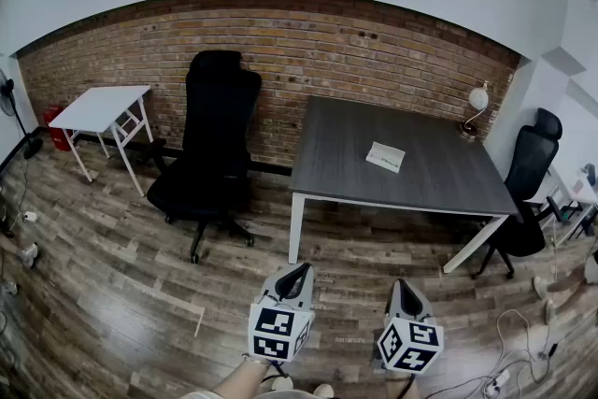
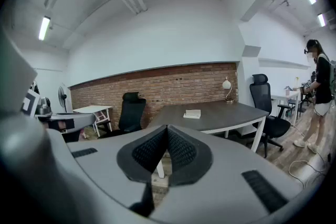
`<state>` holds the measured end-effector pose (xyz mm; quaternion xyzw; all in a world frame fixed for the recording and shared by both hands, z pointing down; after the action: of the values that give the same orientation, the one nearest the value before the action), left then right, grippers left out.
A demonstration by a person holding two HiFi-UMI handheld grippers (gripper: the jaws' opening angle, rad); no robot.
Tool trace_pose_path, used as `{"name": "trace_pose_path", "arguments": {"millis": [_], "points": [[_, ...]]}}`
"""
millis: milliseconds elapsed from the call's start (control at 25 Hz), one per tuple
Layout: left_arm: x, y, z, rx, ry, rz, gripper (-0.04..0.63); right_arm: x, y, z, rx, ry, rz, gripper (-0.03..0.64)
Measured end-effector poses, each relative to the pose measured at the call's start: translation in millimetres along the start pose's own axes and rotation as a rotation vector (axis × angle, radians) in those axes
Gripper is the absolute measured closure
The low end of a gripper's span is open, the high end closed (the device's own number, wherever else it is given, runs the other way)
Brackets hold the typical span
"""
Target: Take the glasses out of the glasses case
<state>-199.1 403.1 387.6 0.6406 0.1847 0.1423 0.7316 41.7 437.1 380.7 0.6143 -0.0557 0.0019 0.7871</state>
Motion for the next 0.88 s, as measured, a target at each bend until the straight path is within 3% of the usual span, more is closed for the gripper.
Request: {"name": "trace_pose_path", "arguments": {"millis": [480, 880], "points": [[-18, 7, 7, -0.023, 0.043, 0.001, 0.574, -16, 3, 10, 0.015, 0.021, 0.055, 0.584], [-20, 12, 40, -0.041, 0.083, 0.001, 0.574, 5, 12, 28, -0.035, 0.066, 0.122, 0.584]]}}
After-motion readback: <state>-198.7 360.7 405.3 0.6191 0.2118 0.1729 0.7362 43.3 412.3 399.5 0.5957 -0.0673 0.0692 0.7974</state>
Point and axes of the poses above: the fingertips, and each gripper's own axes: z forward along the fingers, x to its right, y out of its underside, the point moved 9 cm from there along -z, backward along the fingers, and after that the axes turned 2 degrees about x, right-handed, at the moved point
